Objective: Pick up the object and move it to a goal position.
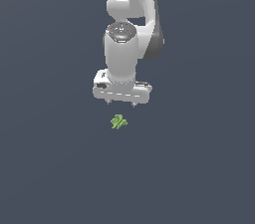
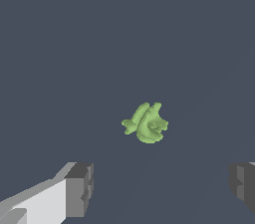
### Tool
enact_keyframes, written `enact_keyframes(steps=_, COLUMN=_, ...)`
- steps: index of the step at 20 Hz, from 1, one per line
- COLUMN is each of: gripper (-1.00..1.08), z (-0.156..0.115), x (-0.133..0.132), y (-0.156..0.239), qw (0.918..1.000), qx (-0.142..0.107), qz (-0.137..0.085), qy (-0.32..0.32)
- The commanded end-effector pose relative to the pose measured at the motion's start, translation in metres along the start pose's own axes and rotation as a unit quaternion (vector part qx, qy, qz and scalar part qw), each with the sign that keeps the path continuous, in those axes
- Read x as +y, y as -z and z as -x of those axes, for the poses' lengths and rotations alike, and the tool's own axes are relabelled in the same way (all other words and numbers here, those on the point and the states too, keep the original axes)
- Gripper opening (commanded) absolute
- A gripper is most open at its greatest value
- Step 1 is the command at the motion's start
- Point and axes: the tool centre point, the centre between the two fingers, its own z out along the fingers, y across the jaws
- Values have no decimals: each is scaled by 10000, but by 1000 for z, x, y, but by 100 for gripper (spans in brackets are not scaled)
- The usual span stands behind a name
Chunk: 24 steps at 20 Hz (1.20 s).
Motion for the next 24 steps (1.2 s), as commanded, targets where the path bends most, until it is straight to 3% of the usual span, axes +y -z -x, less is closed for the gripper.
enact_keyframes(steps=1, gripper=100, z=0, x=0, y=-3, qw=9998, qx=-7, qz=-14, qy=-209)
enact_keyframes(steps=7, gripper=100, z=-1, x=-1, y=-14, qw=9958, qx=-32, qz=-55, qy=-914)
enact_keyframes(steps=12, gripper=100, z=-1, x=-1, y=-26, qw=9864, qx=-59, qz=-87, qy=-1638)
enact_keyframes(steps=18, gripper=100, z=-1, x=0, y=-39, qw=9681, qx=-91, qz=-113, qy=-2502)
enact_keyframes(steps=24, gripper=100, z=-1, x=1, y=-53, qw=9422, qx=-121, qz=-126, qy=-3347)
